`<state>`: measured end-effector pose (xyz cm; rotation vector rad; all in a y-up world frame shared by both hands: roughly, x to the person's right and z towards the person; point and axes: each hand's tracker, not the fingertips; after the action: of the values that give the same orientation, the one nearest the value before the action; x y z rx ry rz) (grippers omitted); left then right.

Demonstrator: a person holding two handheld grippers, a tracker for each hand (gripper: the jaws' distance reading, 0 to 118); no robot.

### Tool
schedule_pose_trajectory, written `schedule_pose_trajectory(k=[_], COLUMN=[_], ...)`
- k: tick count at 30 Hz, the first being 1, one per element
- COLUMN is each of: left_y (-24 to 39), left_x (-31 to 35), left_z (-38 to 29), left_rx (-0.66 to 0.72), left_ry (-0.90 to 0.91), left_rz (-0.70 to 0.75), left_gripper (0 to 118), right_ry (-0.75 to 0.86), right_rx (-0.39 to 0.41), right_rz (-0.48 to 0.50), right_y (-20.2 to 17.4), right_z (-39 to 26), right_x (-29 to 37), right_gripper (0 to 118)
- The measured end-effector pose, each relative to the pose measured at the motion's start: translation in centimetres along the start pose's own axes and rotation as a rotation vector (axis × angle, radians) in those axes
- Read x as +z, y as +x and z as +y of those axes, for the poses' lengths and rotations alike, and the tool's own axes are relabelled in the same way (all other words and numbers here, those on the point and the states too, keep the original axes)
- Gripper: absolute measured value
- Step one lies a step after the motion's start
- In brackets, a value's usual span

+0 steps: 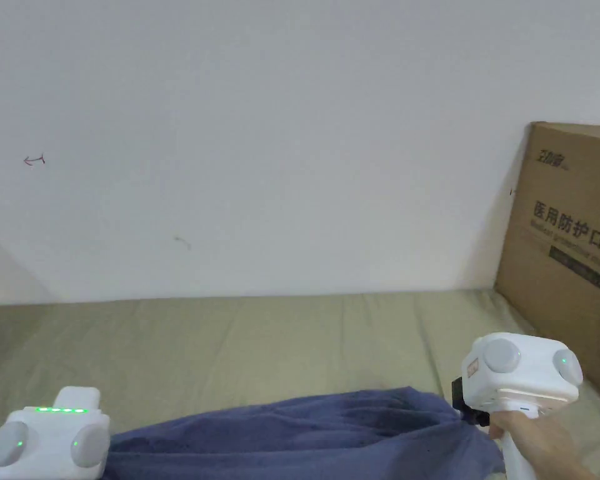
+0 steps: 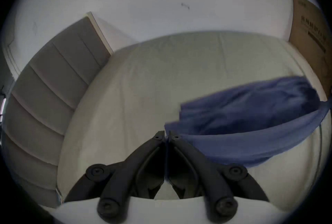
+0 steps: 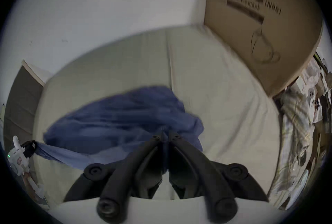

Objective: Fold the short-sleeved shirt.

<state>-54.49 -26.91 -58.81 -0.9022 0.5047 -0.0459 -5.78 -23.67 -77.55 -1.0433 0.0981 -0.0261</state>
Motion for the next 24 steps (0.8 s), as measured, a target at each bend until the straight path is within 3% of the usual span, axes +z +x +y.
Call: schedule_pose_trajectory(k=[5,11,14,17,21,24], left_y=[-1.2,-2.9,-3.4,-4.4,-6.1,-7.5], left_x=[0.4,6.3,9.8,13.4,17.2,19.8], left_z=[-1.9,-7.5,-11.3,-16.1,-22.3,-26.4], left_rx=[-0.001,-0.028,-0.082,-0.124,-0.134,-0.122], left_ry=[-0.011,0.053,0.072,0.079,0.051,0.028], left_rz=[-0.012,-0.062,-0.057,-0.067,-0.067,-0.081], left_gripper=[1,1,1,1,1,1], right_ry=[-0.024,0.023,0.027,0.066,-0.014,-0.027], right_rx=[-0.035,-0.027,-0.032,0.043,-0.028,0.018], right_rz=[0.023,0.070,0.088,0.067,0.143,0.087], right_y=[2.0,5.6,7.3,8.3,10.3,11.1], right_z=[-4.1,-10.6,-15.8,-22.3,-30.6,-36.1], right_x=[-0.2,5.3,8.3,12.0,15.4,17.4], right_gripper=[5,5,5,5,5,5])
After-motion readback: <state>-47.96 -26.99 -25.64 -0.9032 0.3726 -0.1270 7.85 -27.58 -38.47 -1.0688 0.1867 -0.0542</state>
